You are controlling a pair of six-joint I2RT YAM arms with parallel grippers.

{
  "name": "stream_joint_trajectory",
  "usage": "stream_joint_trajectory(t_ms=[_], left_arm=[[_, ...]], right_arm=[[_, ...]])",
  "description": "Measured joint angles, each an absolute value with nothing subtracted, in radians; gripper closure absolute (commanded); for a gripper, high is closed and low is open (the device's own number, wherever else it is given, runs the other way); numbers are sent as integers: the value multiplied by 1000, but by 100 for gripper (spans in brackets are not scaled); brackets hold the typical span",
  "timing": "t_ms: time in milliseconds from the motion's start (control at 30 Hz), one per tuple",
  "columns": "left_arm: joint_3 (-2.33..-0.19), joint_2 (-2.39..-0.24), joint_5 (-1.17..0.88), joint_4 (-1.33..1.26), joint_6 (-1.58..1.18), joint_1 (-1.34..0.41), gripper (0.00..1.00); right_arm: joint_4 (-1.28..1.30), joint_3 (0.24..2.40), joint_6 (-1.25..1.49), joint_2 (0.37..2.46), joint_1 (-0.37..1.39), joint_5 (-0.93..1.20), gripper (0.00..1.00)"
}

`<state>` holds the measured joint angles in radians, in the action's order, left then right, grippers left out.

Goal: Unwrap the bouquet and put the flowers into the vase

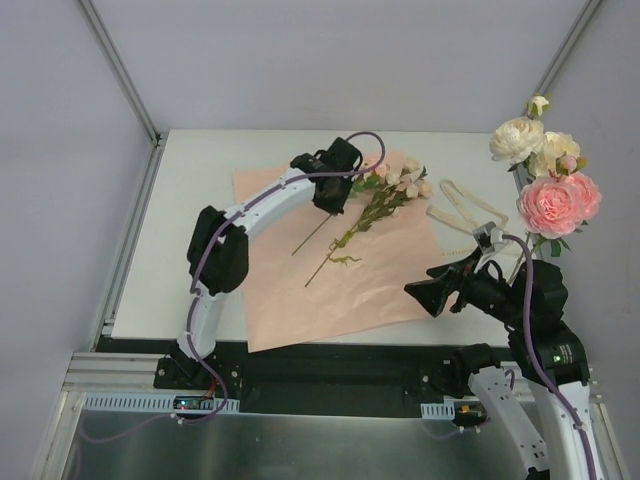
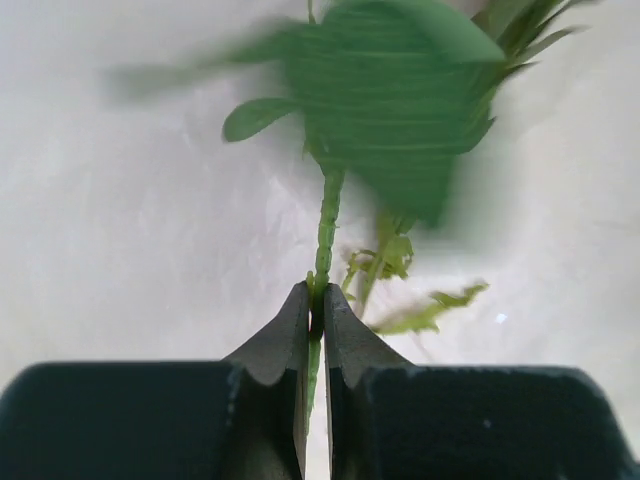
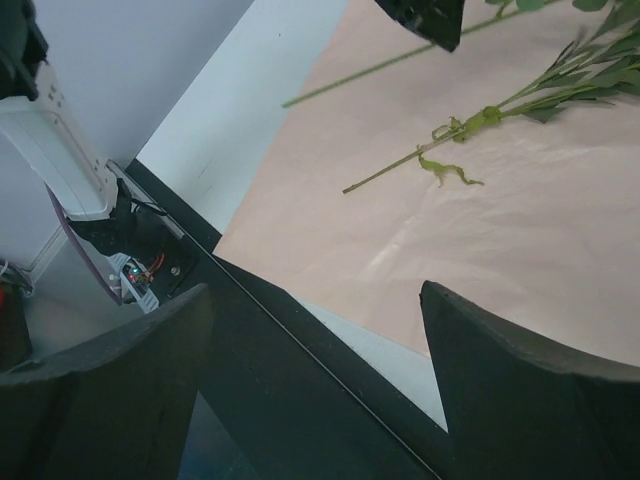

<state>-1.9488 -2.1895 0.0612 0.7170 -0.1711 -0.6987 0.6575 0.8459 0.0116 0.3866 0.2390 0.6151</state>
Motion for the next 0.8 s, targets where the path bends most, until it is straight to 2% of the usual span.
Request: stream_joint_trajectory(t_ms=[300,467,600,800], left_arm=[[-1819,-1732,81,647,-254,-698,100],[-1705,-1544,63,579,-290,-692,100],[-1589,-1425,46,532,-308,-685,100],[-1430,-1219,1,461,-319,-685,100]], right_arm=[[646,938,64,446,256,613,17],[652,1052,80,533,348,587,16],[650,1159,90,639,569,479,15],[663,1328,65,856,1012,157,10]])
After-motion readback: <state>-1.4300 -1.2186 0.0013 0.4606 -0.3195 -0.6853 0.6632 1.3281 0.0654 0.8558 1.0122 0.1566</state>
